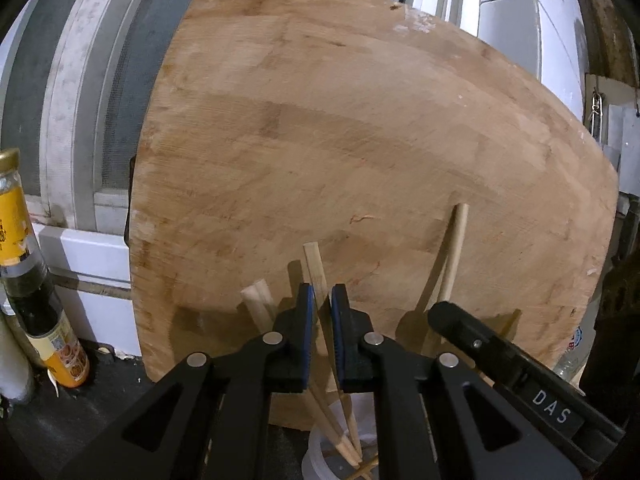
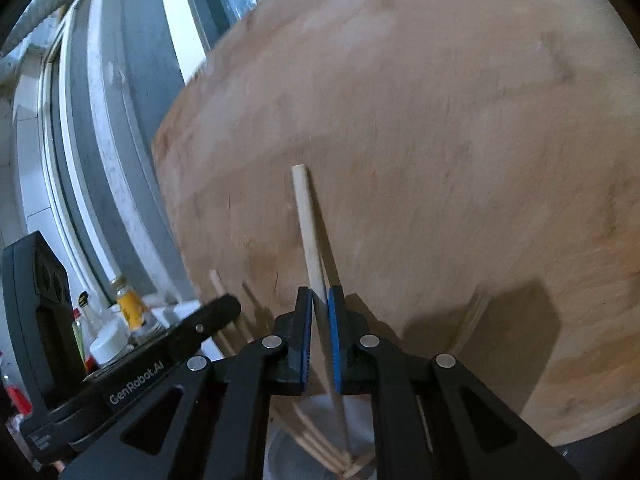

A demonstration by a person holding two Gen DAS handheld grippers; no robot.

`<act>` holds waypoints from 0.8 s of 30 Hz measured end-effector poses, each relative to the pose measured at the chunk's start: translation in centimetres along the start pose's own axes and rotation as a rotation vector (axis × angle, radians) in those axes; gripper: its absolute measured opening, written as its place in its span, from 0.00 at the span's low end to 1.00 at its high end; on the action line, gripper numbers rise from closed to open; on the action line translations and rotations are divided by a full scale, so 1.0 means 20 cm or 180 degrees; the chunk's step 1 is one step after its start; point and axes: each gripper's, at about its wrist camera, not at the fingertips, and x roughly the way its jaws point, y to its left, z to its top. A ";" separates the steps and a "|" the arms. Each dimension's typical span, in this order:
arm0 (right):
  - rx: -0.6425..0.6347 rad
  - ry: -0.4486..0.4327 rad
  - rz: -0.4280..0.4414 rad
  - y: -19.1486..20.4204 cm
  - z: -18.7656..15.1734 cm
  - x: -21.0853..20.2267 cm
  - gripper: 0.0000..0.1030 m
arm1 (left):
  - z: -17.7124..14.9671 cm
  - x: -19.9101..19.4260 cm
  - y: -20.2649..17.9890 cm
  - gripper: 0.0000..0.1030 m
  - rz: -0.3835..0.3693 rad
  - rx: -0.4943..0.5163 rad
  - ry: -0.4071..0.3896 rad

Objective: Organize utensils
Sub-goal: 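Lower both chopsticks into the clear cup and open both tools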

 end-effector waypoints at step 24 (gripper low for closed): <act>0.0306 0.0690 0.0314 -0.06 -0.10 0.13 0.13 | 0.02 -0.16 0.06 0.16 0.0158 -0.0045 -0.0264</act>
